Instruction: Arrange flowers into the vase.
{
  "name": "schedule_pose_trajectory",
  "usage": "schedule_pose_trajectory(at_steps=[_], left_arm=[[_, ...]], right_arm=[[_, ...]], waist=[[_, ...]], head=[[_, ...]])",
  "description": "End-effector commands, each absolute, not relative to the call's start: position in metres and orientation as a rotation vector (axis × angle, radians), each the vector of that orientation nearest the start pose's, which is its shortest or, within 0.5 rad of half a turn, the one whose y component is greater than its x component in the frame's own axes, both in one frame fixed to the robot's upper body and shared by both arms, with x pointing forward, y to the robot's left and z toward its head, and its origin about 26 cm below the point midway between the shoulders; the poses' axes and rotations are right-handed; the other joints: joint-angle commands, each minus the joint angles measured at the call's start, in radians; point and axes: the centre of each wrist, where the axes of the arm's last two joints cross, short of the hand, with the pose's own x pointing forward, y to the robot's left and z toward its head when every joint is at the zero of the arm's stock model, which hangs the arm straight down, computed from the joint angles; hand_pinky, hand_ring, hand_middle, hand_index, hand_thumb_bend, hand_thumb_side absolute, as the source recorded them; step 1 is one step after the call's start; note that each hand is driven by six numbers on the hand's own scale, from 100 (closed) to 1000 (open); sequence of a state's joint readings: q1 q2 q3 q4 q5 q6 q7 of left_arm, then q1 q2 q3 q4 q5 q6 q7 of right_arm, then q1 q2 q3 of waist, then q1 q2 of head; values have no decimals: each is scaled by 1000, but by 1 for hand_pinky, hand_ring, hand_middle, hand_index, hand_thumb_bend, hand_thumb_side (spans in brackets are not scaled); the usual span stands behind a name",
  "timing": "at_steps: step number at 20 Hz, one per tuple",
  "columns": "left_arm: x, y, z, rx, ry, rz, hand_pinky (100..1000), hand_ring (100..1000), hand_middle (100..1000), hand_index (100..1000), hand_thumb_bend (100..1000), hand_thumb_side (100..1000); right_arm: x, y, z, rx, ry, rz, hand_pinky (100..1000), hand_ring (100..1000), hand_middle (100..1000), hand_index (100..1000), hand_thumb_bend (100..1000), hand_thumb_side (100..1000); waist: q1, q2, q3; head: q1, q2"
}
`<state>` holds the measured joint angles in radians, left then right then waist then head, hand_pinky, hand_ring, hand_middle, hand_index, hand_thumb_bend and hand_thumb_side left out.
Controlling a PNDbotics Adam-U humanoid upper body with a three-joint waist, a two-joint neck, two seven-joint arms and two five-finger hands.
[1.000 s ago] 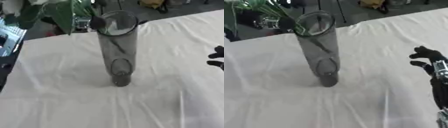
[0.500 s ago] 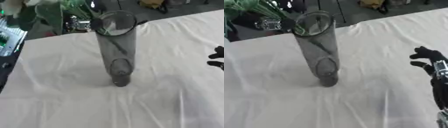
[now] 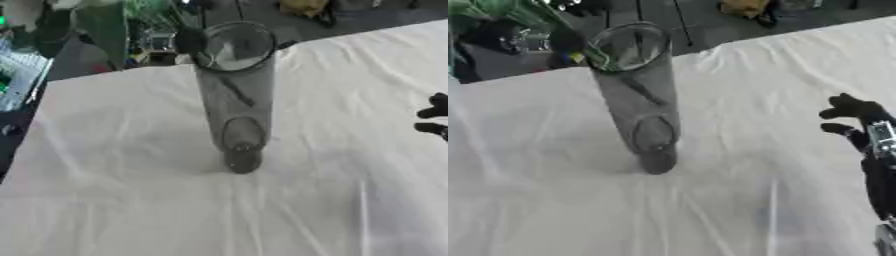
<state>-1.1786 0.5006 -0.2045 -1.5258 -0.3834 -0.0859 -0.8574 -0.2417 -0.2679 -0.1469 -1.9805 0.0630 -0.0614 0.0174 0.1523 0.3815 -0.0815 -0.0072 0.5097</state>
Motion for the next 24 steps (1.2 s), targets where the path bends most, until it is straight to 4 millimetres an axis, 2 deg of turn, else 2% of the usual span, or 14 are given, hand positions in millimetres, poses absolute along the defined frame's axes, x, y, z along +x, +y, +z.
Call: schedule_pose_trajectory(at_steps=[1, 9, 11, 15, 18, 24], left_arm=[[371, 187, 420, -771, 2441, 2431, 986, 977, 1000, 1000, 487, 1000], [373, 191, 419, -874, 2407, 2441, 988, 976, 1000, 1000, 591, 1000], [376, 191, 419, -884, 2481, 2388, 976, 972, 1000, 1000, 570, 1000], [394, 194, 418, -785, 2718, 2337, 939, 964, 1000, 1000, 415, 1000], [405, 198, 419, -742, 2853, 2306, 936, 964, 1000, 1000, 386, 1000], [410, 197, 419, -717, 2885, 2296, 936, 964, 1000, 1000, 342, 1000]], right_arm=[[293, -293, 192, -315, -2300, 272, 741, 1000, 627, 790, 100, 1000], [293, -292, 191, -311, -2297, 273, 741, 1000, 627, 790, 100, 1000], [293, -292, 191, -311, -2296, 274, 741, 1000, 627, 790, 100, 1000], [293, -292, 192, -312, -2297, 277, 742, 1000, 627, 790, 100, 1000], [293, -292, 192, -312, -2296, 280, 742, 1000, 626, 790, 100, 1000], [293, -292, 192, -313, -2294, 283, 743, 1000, 626, 789, 100, 1000]], waist=[[7, -34, 3], [11, -36, 3], [12, -37, 0], [18, -39, -9], [25, -40, -17], [33, -36, -25]], head=[[2, 1], [2, -1], [5, -2], [13, -4], [24, -6], [31, -9]])
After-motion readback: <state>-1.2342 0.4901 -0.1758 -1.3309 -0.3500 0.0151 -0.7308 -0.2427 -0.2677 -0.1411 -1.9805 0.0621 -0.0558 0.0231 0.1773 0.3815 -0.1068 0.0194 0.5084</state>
